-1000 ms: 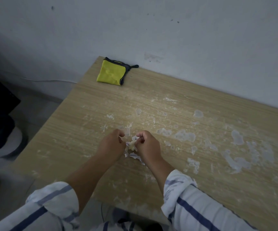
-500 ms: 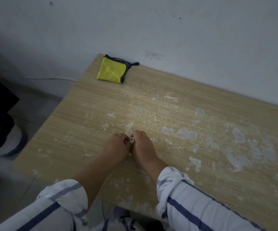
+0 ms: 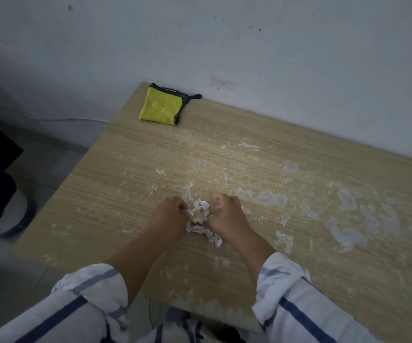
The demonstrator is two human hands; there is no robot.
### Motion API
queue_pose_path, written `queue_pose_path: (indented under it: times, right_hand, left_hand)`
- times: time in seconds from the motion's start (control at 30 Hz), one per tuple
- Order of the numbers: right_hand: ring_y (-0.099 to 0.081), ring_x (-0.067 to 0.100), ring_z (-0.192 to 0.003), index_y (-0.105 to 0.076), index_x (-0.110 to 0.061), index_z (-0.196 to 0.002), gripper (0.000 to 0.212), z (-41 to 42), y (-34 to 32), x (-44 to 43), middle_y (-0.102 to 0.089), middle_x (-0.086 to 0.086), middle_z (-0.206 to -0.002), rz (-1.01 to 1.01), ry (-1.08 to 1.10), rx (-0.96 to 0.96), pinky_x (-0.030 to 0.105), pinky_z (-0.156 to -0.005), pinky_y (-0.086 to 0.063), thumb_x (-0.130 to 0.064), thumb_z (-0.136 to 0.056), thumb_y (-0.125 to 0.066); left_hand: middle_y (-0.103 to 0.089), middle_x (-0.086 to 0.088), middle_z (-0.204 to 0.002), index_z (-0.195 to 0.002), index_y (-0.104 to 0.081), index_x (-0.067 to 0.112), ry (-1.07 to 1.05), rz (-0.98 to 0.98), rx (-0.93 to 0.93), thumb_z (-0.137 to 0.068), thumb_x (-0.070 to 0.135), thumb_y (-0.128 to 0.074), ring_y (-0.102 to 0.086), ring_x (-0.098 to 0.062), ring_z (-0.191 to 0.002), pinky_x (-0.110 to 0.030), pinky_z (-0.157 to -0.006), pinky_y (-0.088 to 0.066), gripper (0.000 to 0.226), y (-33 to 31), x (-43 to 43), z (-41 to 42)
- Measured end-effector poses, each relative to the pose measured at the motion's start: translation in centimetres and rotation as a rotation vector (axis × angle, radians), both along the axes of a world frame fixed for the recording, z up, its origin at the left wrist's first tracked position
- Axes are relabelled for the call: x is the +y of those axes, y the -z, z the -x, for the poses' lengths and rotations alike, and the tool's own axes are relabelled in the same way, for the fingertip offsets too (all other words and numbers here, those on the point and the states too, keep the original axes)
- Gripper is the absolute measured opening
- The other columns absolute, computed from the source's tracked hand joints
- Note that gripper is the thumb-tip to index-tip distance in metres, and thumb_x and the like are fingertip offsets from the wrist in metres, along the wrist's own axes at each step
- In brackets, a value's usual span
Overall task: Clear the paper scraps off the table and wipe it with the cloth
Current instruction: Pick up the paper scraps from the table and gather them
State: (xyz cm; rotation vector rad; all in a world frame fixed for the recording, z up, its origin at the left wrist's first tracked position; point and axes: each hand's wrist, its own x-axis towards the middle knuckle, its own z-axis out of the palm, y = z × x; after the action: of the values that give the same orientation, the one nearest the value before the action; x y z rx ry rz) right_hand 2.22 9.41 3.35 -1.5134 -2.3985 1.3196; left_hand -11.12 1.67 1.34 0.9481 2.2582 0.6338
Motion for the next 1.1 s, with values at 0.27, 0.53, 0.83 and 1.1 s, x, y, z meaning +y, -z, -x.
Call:
queue_pose_path:
  times: [0.27,0.53,0.83,1.1]
  right_hand:
    - [-0.048,0.027,-0.108,-0.022,-0.016,-0.143,0.069,-0.5,1.1,-2.5,-0.024,0.011,-0.136,-0.101,-0.143,-0.208,0.025,-0.078,-0.04,-0.007,-0.085,-0.058]
    - [-0.034,0.028,-0.13,-0.021,-0.017,-0.146,0.074,0.4,0.9,-1.4,-0.019,0.008,-0.145,-0.039,-0.142,-0.058,0.028,-0.098,-0.033,-0.014,-0.084,-0.061]
    - [-0.024,0.029,-0.138,-0.019,-0.013,-0.147,0.065,1.8,1.4,-1.3,-0.013,0.011,-0.152,-0.103,-0.278,-0.105,0.034,-0.11,-0.025,-0.014,-0.091,-0.053]
    - [-0.022,0.034,-0.138,-0.011,-0.013,-0.147,0.088,3.2,1.6,-0.8,-0.01,0.014,-0.152,-0.092,-0.422,-0.174,0.043,-0.111,-0.029,-0.022,-0.081,-0.068]
  left_hand:
    - [-0.055,-0.007,-0.119,-0.116,-0.059,0.012,-0.026,-0.049,-0.001,-0.086,0.003,-0.049,-0.052,-0.015,-0.093,-0.023,-0.075,-0.038,0.032,-0.7,-0.5,0.9]
    - [-0.046,-0.015,-0.124,-0.129,-0.049,0.007,0.088,0.132,-0.026,-0.081,0.006,-0.053,-0.052,-0.027,-0.107,-0.024,-0.081,-0.038,0.048,-1.0,-1.3,1.5]
    - [-0.045,-0.015,-0.122,-0.127,-0.048,0.01,0.197,0.113,-0.082,-0.084,0.021,-0.061,-0.042,-0.028,-0.119,-0.024,-0.086,-0.035,0.047,-1.3,-1.3,0.3]
    - [-0.054,-0.01,-0.121,-0.122,-0.054,0.01,0.237,0.095,-0.008,-0.086,0.012,-0.052,-0.044,-0.027,-0.118,-0.025,-0.09,-0.035,0.037,-1.2,-0.7,0.5]
